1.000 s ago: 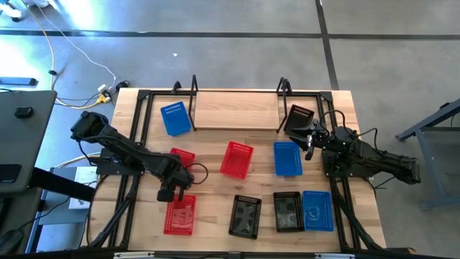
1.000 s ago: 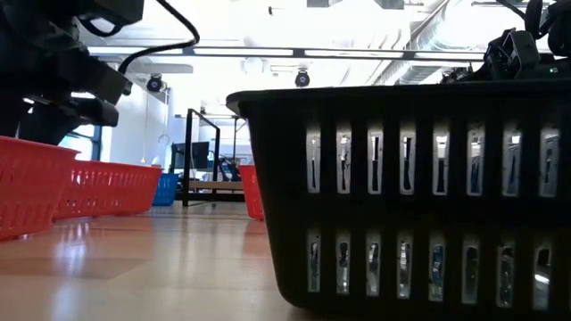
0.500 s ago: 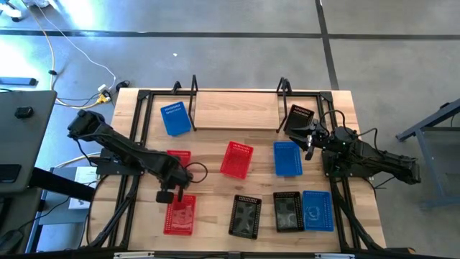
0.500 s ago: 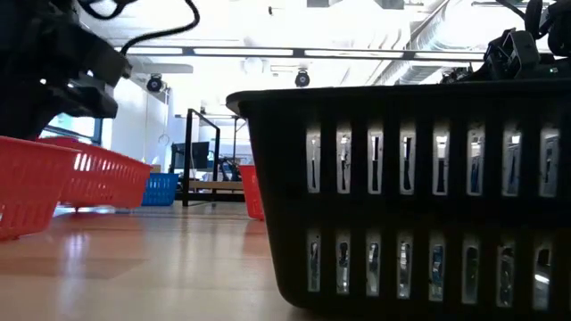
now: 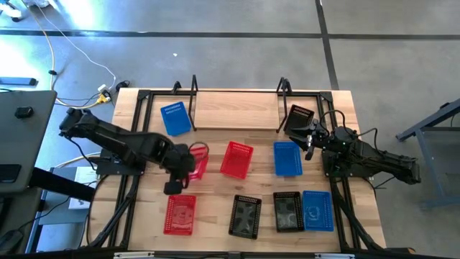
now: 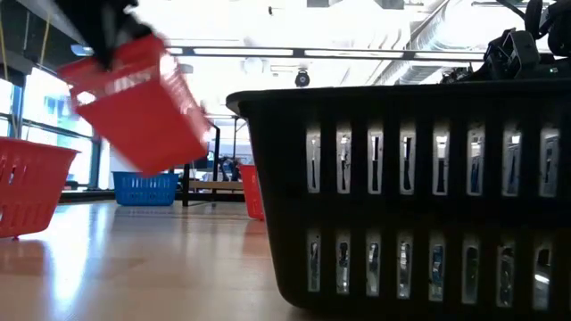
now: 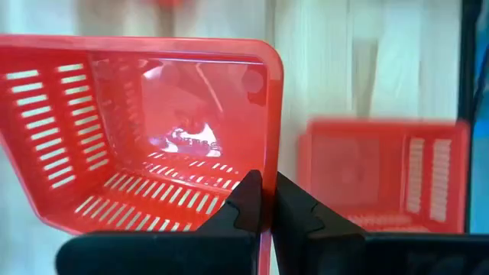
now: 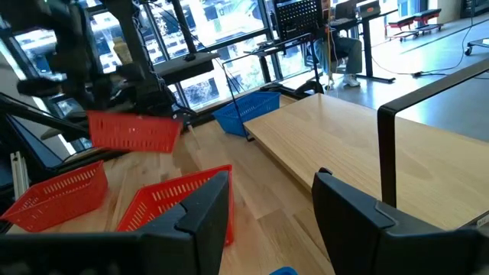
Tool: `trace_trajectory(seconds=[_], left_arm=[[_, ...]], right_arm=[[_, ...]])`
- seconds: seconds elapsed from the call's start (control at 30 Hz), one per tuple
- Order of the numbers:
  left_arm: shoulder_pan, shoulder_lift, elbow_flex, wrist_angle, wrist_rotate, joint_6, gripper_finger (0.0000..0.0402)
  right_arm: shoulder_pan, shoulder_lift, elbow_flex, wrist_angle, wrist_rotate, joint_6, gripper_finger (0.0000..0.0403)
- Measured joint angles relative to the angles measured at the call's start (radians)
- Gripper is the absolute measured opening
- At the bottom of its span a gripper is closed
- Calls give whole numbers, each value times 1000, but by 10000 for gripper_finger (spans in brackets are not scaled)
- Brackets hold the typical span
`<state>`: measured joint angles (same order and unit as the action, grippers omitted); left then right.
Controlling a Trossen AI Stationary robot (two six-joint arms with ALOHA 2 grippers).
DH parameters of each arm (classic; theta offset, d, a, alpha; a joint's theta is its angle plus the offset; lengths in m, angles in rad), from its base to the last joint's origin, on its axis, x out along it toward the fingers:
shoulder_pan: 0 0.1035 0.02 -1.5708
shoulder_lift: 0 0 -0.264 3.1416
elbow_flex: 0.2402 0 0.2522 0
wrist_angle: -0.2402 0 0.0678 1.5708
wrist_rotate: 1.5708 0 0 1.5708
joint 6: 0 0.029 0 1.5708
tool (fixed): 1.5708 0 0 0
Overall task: Stack baskets on shelf by color
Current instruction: Put the top left red bin on the shelf
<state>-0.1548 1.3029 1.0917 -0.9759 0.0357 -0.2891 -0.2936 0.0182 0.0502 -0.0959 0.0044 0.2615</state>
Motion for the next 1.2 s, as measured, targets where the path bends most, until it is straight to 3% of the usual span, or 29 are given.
trace_trajectory(seconds=[0.2,0.5,0.87,1.2], left_arm=[[102,0,106,4,-91,110,2],[306,0,172,53,-328,320,2],[530,86,173,175,-333,532,1],[603,211,173,171,-278,599,1]], right_arm=[[0,0,0,0,0,0,171],[0,0,0,0,0,0,171],[0,0,0,0,0,0,171],[0,0,0,0,0,0,171]])
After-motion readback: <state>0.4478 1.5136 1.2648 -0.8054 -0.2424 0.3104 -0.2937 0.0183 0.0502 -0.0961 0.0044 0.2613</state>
